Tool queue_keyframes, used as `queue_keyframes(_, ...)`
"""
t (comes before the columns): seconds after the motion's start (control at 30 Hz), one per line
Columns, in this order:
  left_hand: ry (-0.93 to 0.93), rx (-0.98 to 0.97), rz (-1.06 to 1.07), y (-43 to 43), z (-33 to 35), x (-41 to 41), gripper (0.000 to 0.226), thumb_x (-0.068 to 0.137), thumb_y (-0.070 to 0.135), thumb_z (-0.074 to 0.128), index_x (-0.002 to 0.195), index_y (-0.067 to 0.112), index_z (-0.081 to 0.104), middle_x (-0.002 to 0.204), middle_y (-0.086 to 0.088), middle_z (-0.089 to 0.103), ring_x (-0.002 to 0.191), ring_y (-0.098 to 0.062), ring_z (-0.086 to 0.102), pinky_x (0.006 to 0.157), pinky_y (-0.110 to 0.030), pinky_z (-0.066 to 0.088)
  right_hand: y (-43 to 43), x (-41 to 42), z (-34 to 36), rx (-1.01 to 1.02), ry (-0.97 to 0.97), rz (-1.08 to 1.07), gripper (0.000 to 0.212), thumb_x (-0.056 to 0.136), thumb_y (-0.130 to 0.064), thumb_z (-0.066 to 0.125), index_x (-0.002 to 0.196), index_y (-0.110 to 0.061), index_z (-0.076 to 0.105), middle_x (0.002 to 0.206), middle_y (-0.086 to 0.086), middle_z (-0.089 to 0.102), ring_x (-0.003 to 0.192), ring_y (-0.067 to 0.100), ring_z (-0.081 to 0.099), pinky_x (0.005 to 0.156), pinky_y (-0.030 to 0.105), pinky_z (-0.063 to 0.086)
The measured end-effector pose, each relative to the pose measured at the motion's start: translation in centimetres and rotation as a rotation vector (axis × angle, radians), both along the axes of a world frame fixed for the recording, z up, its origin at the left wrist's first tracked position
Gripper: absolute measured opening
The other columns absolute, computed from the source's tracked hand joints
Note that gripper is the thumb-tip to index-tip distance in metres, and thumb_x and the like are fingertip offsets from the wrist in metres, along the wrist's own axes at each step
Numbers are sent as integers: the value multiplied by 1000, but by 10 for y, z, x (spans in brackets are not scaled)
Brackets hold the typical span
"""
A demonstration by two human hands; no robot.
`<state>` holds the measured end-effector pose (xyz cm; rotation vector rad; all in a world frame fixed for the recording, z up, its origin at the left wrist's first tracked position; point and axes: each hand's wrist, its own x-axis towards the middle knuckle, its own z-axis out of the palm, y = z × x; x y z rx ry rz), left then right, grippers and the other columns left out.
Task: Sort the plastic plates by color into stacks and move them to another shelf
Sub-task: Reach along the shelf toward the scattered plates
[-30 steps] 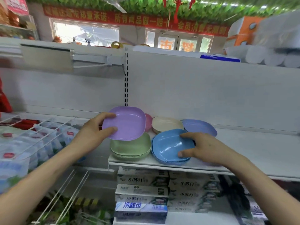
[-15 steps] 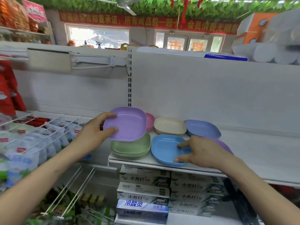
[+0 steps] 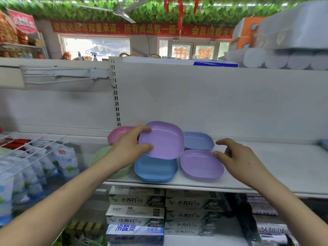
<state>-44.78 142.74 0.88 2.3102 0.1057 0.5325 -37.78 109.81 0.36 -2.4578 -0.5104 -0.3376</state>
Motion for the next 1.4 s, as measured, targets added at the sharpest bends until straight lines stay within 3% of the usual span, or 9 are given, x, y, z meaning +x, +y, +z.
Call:
queue_keyframes(0.07,34,42,-17,-27,-2,10,53,87,28,75,136,34,57,121,13,60,103,-10,59,87,-27,45,-21,1,-2,37,-2,-37,34,95,-42,62,126,-29,61,72,-6,62,75,9,60,66,32,42)
queue_keyframes(0.2,108,161,-23,-73,-8,27,58,85,36,72,141,32,55,136,7,57,123,-17,55,102,-34,46,-55,4,-8,65,-14,-76,31,95,-40,63,124,-29,62,71,-5,61,74,9,60,67,32,43)
queue_keyframes(0.33,219,230,-24,-103,-13,38,58,86,41,69,141,32,54,140,5,59,123,-20,56,102,-39,48,-77,5,-12,73,-11,-80,30,97,-40,62,125,-28,61,70,-5,60,72,9,60,65,30,42)
queue_keyframes(0.53,294,408,38,-126,-16,41,61,77,48,71,135,37,58,131,6,64,115,-21,60,93,-37,52,-94,4,-17,84,1,-61,31,97,-40,61,126,-28,60,72,-5,60,73,11,61,68,32,46)
queue_keyframes(0.7,321,481,56,-130,-20,40,45,76,49,72,119,36,68,117,10,68,104,-18,61,78,-31,48,-100,2,-21,88,7,-54,31,98,-39,61,127,-28,60,74,-4,61,74,11,61,68,31,46)
queue_keyframes(0.93,324,519,46,-132,-24,41,37,76,49,72,101,21,75,101,1,71,102,-22,54,82,-39,55,-98,0,-21,88,14,-50,31,98,-39,61,127,-28,60,75,-4,61,74,11,61,66,30,45)
queue_keyframes(1.03,307,511,35,-130,-23,41,38,77,48,71,106,22,75,104,0,69,106,-23,53,83,-38,53,-97,-1,-20,87,10,-56,31,98,-39,61,127,-28,60,74,-3,61,73,11,61,66,30,45)
queue_keyframes(1.17,215,470,5,-125,-17,43,48,84,49,68,129,30,64,118,1,62,112,-21,55,82,-35,48,-97,-1,-21,86,7,-78,30,98,-38,62,126,-28,61,73,-3,61,72,10,61,66,30,45)
queue_keyframes(1.4,35,421,-155,-158,-15,59,46,90,50,64,133,35,58,93,16,56,94,-13,58,81,-35,51,-116,-9,-21,104,23,-145,29,97,-38,61,125,-30,61,75,-4,61,73,9,61,71,30,50)
